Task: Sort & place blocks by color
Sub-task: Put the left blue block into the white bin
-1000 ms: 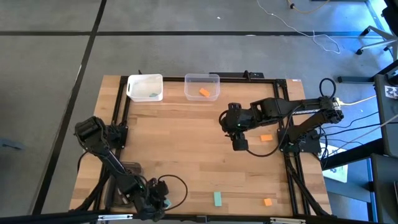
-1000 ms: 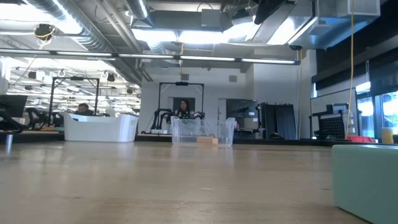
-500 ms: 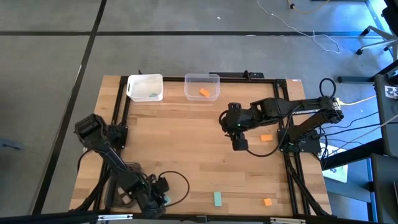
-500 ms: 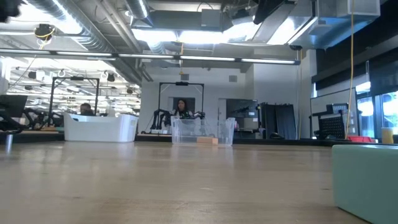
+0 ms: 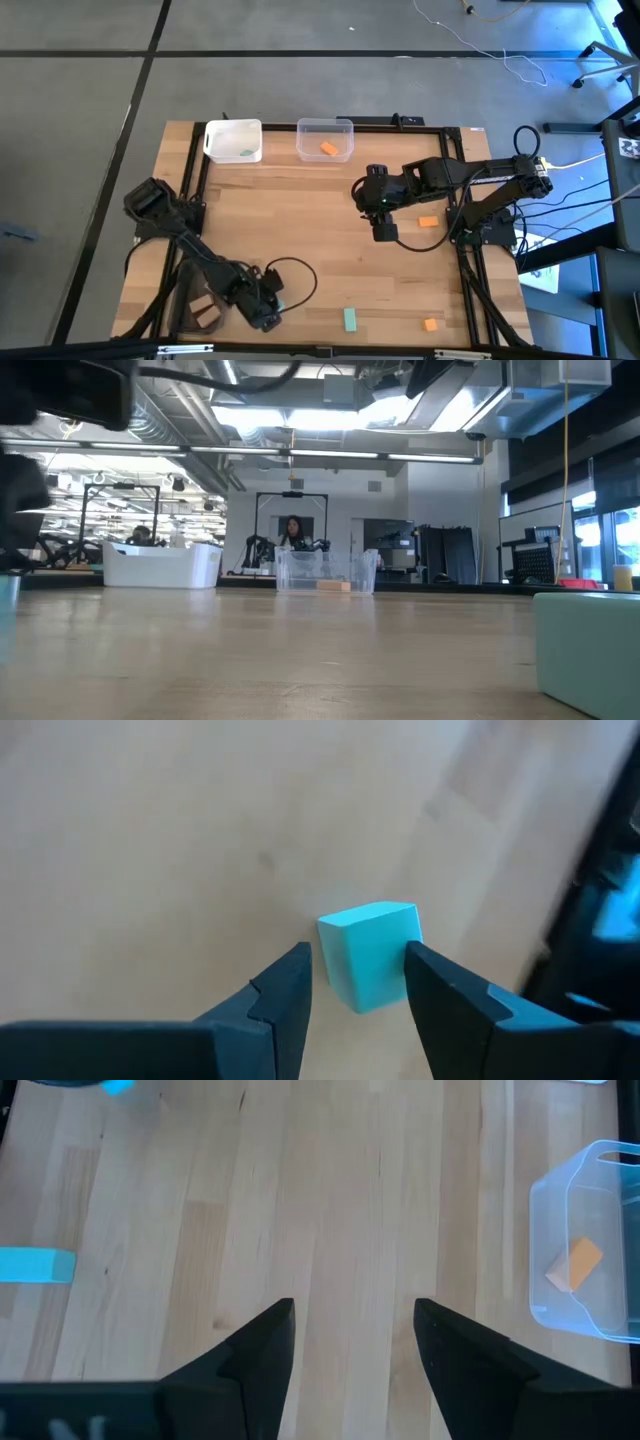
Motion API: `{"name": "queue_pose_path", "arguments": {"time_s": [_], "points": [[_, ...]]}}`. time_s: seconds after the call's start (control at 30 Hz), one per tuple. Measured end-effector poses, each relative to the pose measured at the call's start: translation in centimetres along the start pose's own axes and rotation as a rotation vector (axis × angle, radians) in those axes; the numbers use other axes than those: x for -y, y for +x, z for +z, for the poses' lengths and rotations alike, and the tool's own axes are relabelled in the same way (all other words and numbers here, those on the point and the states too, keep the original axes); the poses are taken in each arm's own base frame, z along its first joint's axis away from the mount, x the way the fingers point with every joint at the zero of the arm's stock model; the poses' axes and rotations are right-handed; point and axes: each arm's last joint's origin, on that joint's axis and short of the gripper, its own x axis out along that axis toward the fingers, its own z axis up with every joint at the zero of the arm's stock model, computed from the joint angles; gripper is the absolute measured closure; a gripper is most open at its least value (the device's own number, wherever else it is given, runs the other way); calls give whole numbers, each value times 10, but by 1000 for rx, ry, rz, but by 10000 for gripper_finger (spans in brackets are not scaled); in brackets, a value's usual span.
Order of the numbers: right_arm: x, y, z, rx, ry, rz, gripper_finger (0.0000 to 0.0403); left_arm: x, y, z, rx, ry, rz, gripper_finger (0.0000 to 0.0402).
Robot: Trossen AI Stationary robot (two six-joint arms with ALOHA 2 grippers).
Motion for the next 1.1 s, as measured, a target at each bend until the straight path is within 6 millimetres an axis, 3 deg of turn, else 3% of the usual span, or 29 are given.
{"name": "queue_pose_path", "arguments": {"time_s": [0.2, 0.47, 0.67, 0.93, 1.1], "points": [[0, 0, 0, 4, 1, 0, 196, -20, -9, 23, 116, -22, 152, 253], [0, 0, 1, 7, 0, -1, 196, -50, -20, 51, 103, -52, 337, 253], [0, 0, 1, 14, 2, -1, 196, -54, -29, 63, 108, -37, 311, 253], [0, 0, 1, 13, -20, -1, 196, -53, -74, 75, 179, -180, 147, 253], [0, 0, 2, 16, -56, -1, 196, -53, -79, 74, 122, -252, 102, 253]]}}
